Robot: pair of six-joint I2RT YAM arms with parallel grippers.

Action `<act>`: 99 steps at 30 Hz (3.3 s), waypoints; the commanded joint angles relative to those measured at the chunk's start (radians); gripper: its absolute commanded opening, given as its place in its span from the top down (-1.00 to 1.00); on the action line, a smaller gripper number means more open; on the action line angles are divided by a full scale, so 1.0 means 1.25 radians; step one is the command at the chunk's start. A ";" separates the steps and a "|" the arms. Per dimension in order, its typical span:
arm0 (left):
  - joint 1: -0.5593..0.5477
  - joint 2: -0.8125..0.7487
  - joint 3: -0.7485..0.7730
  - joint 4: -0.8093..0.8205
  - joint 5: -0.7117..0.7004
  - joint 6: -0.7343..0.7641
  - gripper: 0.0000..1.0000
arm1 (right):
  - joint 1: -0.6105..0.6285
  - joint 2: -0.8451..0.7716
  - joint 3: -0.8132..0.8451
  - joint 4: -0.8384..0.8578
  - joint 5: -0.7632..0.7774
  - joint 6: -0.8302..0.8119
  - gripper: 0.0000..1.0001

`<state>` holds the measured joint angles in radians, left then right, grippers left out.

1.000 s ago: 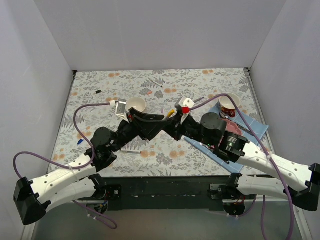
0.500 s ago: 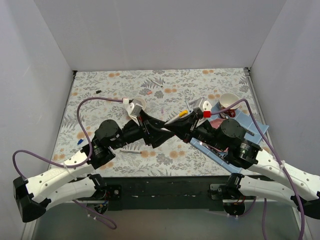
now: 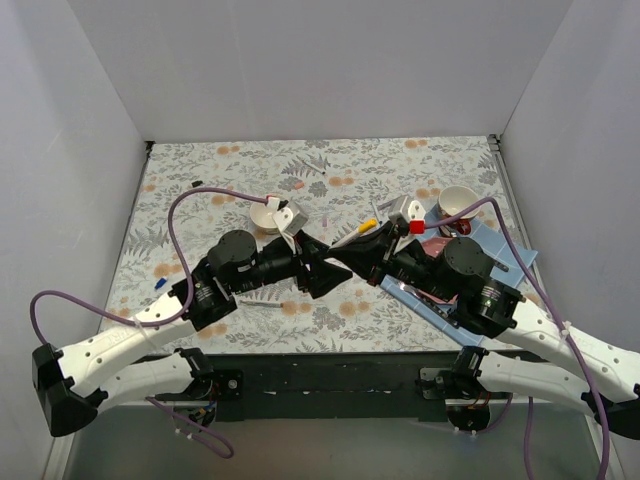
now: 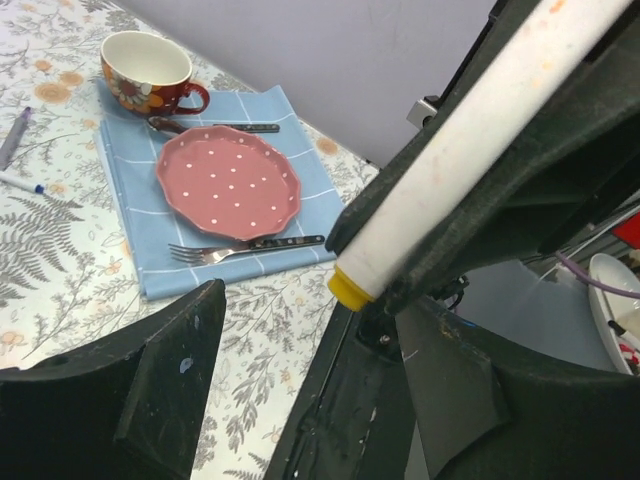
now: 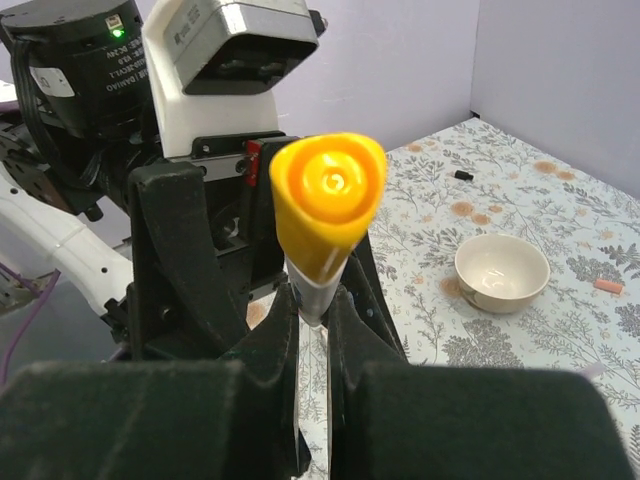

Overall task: Insert the pens into the pen caps
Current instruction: Push the cap all the way onto the barrel until it clicks

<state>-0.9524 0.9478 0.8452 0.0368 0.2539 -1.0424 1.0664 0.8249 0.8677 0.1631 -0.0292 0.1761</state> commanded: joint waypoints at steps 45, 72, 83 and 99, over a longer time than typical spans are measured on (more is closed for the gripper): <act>-0.003 0.024 0.131 -0.037 0.074 0.080 0.84 | 0.000 0.013 0.002 -0.059 -0.065 0.032 0.97; -0.001 -0.082 -0.125 0.450 0.066 -0.198 1.00 | -0.001 -0.116 -0.148 0.189 -0.133 0.256 -0.29; -0.003 -0.071 -0.150 0.523 0.064 -0.223 1.00 | -0.003 -0.080 -0.160 0.235 -0.126 0.311 0.04; -0.001 -0.124 -0.099 0.326 0.017 -0.152 -0.21 | -0.003 -0.068 -0.169 0.232 -0.162 0.311 0.97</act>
<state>-0.9524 0.8577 0.6617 0.5976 0.3126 -1.3151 1.0664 0.7704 0.6655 0.4442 -0.2241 0.5728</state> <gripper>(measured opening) 0.535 0.102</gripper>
